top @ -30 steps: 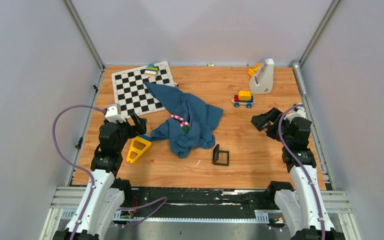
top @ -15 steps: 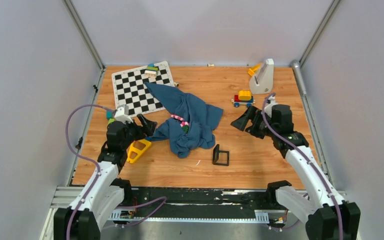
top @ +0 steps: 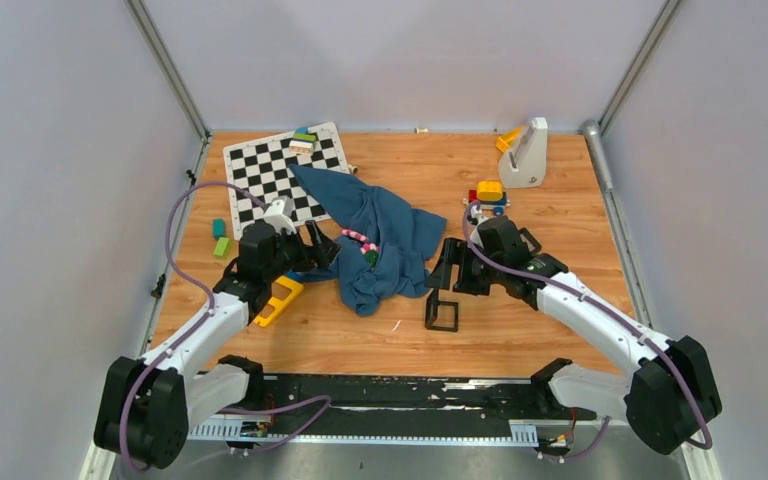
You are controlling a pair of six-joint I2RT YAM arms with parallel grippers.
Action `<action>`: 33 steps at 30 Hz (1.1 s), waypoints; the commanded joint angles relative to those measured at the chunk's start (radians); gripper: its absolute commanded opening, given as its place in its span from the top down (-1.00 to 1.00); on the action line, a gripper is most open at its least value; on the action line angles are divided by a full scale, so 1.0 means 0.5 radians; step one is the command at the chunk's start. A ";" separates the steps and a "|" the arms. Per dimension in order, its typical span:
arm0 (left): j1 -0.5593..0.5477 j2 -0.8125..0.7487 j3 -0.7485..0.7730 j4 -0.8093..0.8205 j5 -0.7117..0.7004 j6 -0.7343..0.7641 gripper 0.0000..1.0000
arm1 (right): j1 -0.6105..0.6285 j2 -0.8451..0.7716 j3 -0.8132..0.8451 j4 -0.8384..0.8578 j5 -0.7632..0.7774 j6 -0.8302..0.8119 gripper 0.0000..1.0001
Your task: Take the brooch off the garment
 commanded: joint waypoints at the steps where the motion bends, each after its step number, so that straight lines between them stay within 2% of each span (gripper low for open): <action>1: -0.043 0.119 0.088 0.152 0.142 0.091 -0.88 | 0.132 0.021 0.011 0.000 0.121 0.132 -0.43; 4: -0.086 0.212 0.061 0.284 0.249 0.106 -0.87 | 0.189 0.042 -0.033 0.019 0.142 0.182 -0.34; 8: -0.116 0.289 0.006 0.368 0.248 0.132 -0.86 | 0.231 0.080 -0.058 0.057 0.145 0.206 -0.08; 14: -0.129 0.332 0.018 0.351 0.233 0.149 -0.82 | 0.242 0.178 -0.055 0.072 0.235 0.205 -0.03; 16: -0.130 0.326 0.011 0.353 0.222 0.151 -0.82 | 0.243 0.198 -0.045 0.084 0.234 0.204 0.09; 21: -0.133 0.306 0.005 0.348 0.213 0.157 -0.81 | 0.243 0.241 -0.018 0.126 0.221 0.199 0.24; 27: -0.133 0.303 0.005 0.342 0.210 0.158 -0.81 | 0.231 0.304 0.063 0.125 0.275 0.199 0.63; 33: -0.136 0.305 0.005 0.343 0.210 0.153 -0.81 | 0.026 0.221 0.125 0.119 0.344 0.185 0.67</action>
